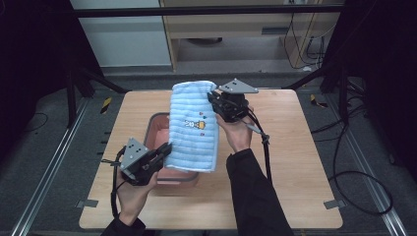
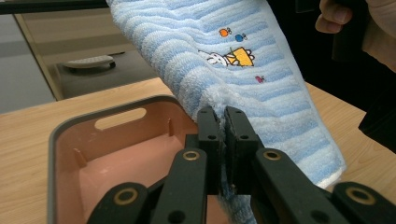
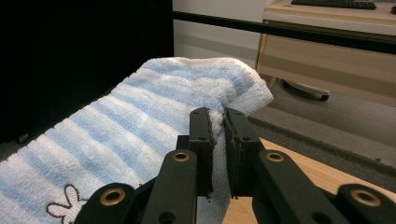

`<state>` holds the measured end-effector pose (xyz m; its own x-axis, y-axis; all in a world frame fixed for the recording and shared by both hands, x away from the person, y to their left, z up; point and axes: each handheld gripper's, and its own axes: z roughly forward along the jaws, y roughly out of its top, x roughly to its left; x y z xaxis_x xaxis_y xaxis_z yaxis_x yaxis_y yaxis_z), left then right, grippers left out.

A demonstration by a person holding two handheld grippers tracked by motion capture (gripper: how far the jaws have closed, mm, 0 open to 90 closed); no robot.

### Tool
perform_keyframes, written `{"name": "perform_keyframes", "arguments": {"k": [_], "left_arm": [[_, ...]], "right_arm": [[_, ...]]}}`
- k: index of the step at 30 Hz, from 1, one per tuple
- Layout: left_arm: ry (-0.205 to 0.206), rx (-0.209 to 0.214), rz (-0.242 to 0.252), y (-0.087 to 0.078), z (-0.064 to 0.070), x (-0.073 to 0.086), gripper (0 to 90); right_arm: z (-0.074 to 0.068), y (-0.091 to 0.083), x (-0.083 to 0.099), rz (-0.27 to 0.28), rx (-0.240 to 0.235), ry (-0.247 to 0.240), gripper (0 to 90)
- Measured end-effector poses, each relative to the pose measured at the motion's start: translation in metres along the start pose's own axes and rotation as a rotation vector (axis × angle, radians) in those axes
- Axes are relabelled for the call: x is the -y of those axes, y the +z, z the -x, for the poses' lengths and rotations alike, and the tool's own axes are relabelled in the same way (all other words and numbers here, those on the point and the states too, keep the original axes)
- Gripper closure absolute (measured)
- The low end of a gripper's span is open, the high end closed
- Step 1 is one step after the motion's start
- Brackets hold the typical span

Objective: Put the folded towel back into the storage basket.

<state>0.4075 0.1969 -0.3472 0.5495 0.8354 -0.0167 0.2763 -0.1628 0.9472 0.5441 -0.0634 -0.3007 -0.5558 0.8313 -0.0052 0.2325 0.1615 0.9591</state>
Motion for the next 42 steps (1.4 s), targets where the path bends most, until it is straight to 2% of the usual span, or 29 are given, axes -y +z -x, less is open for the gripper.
{"name": "perform_keyframes", "arguments": {"k": [5,14,36,40,42], "left_arm": [[-0.015,-0.018,-0.003,-0.004,-0.01,0.003,85.7],[-0.036,-0.049,-0.014,-0.007,-0.027,0.01,85.7],[-0.035,-0.092,-0.083,0.005,-0.045,0.026,85.7],[-0.027,-0.104,-0.1,0.008,-0.047,0.03,85.7],[-0.005,-0.114,-0.095,0.009,-0.049,0.031,85.7]], "right_arm": [[-0.011,0.015,-0.001,-0.008,-0.022,-0.005,82.3],[-0.021,0.036,-0.001,-0.007,-0.051,0.008,82.3],[-0.031,0.072,0.015,-0.051,-0.071,0.002,82.3],[-0.034,0.077,0.019,-0.063,-0.074,0.004,82.3],[-0.035,0.08,0.022,-0.069,-0.074,0.005,82.3]]}}
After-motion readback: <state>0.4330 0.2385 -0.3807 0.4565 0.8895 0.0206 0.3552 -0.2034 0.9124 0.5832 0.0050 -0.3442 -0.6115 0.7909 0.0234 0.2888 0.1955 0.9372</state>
